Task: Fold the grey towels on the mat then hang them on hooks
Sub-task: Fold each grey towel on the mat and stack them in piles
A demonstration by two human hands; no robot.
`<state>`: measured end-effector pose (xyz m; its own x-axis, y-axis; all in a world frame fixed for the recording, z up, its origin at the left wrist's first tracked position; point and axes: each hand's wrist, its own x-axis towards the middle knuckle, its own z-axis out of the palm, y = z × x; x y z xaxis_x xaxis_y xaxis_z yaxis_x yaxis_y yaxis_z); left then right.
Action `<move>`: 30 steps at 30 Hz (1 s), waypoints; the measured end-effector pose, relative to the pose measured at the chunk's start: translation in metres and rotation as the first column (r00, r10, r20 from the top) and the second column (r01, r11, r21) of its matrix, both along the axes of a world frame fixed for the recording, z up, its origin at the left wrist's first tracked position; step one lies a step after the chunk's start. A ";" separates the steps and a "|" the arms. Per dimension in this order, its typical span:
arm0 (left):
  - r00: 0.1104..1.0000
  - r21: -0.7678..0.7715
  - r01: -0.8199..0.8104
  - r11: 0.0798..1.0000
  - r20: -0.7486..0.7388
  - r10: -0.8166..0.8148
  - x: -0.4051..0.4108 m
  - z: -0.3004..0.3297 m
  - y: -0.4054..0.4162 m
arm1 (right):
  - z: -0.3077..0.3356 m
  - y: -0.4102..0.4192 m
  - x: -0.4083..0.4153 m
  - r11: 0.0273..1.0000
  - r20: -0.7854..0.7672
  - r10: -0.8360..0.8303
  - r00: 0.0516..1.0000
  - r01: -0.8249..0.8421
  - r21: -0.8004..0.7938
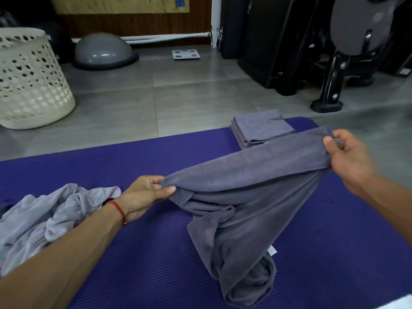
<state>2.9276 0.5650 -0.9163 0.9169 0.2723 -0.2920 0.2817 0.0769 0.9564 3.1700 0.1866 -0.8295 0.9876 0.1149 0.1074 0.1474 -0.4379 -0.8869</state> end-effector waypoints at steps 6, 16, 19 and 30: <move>0.958 0.004 -0.260 0.966 0.122 0.258 0.034 0.034 -0.003 | 0.018 0.012 0.002 0.972 0.159 0.018 0.987 0.020 -0.234; 0.860 0.558 -0.401 0.727 0.502 0.090 0.061 0.192 0.041 | 0.097 0.008 0.000 0.984 0.491 -0.049 0.870 0.126 -0.125; 0.913 0.610 -0.353 0.709 0.391 0.118 0.067 0.182 0.032 | 0.051 -0.009 -0.004 0.990 0.313 -0.041 0.949 0.082 -0.117; 0.975 0.620 0.217 0.754 -0.108 -0.192 0.154 0.058 -0.032 | -0.088 -0.127 -0.072 0.968 -0.305 -0.036 0.952 0.110 0.227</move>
<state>3.0818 0.5333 -0.8583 0.9643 0.2128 -0.1573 0.2558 -0.5968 0.7605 3.0977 0.0592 -0.9174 0.9832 0.0484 -0.1763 -0.1627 -0.2080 -0.9645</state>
